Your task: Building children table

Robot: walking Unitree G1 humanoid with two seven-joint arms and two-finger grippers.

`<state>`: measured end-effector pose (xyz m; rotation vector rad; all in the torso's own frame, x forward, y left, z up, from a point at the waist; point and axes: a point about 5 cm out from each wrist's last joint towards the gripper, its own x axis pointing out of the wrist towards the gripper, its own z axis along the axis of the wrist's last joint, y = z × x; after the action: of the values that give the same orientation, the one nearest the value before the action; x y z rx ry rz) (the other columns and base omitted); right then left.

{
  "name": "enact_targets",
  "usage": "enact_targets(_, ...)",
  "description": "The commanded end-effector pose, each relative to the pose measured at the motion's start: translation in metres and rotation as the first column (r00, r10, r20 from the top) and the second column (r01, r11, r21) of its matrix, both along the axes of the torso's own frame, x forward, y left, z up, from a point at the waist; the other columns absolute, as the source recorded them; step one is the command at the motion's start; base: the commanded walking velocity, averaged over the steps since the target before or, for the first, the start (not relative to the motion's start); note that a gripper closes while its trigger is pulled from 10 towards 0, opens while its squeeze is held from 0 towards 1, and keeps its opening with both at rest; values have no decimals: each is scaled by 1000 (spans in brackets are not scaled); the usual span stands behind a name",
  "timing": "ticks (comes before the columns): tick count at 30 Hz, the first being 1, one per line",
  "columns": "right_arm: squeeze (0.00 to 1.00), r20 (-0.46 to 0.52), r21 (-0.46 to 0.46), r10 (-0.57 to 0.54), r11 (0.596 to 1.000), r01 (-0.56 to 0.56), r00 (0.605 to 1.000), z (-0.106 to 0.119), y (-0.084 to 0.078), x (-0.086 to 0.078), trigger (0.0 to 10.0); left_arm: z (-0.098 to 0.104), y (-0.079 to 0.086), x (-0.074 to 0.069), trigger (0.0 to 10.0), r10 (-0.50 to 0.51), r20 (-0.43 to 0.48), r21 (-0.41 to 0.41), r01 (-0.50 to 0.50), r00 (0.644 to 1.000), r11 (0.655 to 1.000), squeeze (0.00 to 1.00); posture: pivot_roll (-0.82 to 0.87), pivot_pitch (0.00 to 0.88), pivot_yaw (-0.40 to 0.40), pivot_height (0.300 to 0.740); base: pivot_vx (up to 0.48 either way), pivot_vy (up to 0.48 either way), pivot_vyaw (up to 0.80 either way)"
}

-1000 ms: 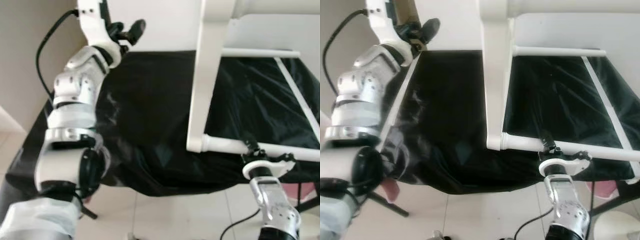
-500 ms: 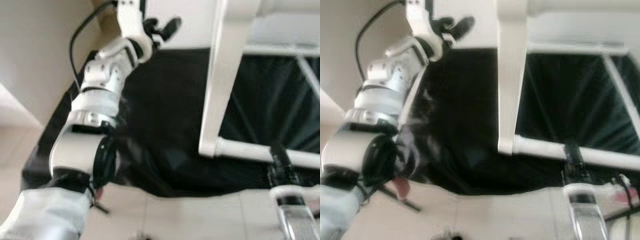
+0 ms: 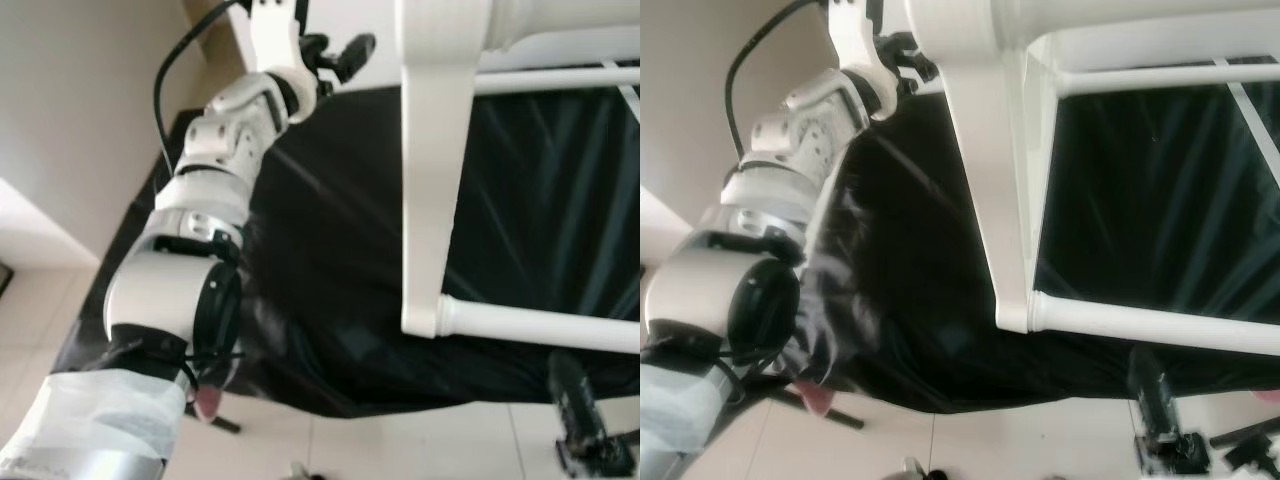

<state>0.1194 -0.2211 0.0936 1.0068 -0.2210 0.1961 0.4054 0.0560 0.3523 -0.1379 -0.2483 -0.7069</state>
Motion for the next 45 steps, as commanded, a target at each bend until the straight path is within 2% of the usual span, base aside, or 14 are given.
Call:
enact_targets(1,0,-61,64,-32,997,36,998,-16,13,-11,10000,4,0,-1,10000,-50,31,28,49,998,998,0,-159,160,208,740,0,0,0)
enact_targets(9,0,58,45,-38,998,36,998,-2,9,-20,10000,4,0,0,10000,-54,35,34,53,998,998,0,-155,160,216,740,0,0,0)
enact_targets(13,0,220,4,-150,988,153,964,39,-12,-2,10000,-2,1,1,10000,-55,24,52,53,998,997,0,-159,158,221,740,0,0,0)
enact_targets(16,0,239,-8,-171,984,178,956,48,-15,3,10000,-3,1,1,10000,-55,20,53,53,998,997,0,-159,158,221,740,0,0,0)
enact_targets(17,0,312,-35,-207,973,229,927,82,-16,29,10000,-11,0,1,10000,-57,7,60,56,998,997,0,-160,152,214,740,0,0,0)
enact_targets(19,0,366,-40,-255,957,289,895,108,-18,52,10000,-19,0,1,10000,-60,-6,67,60,998,996,0,-159,149,207,740,0,0,0)
enact_targets(21,0,366,-40,-255,957,289,895,108,-18,52,10000,-19,0,1,10000,-60,-6,67,60,998,996,0,-159,149,207,740,0,0,0)
enact_targets(22,0,368,-50,-287,944,326,885,118,-24,72,10000,-25,-1,1,10000,-62,-20,59,63,998,996,0,-153,139,195,740,0,0,0)
enact_targets(27,0,322,-80,-330,925,373,887,129,-32,102,10000,-34,-1,0,10000,-64,-38,54,66,997,996,0,-149,134,185,740,0,0,0)
enact_targets(31,0,242,-178,-353,899,399,904,142,-30,146,10000,-48,4,-1,10000,-38,-54,59,41,998,997,0,-131,117,154,740,0,0,0)
enact_targets(35,0,200,-305,-376,854,422,905,145,-26,161,10000,-54,10,-1,10000,-21,-63,60,25,998,998,0,-118,112,138,740,0,0,0)
enact_targets(37,0,154,-423,-415,793,439,897,146,-19,178,10000,-67,16,-4,10000,-6,-68,73,11,998,997,0,-105,104,117,740,0,0,0)
enact_targets(42,0,131,-519,-431,737,432,893,143,-9,191,10000,-84,22,-10,10000,3,-64,91,3,998,996,0,-88,94,93,740,0,0,0)
enact_targets(45,0,135,-609,-415,682,406,900,140,9,206,10000,-115,30,-27,10000,13,-29,138,-9,999,990,0,-57,76,49,740,0,0,0)
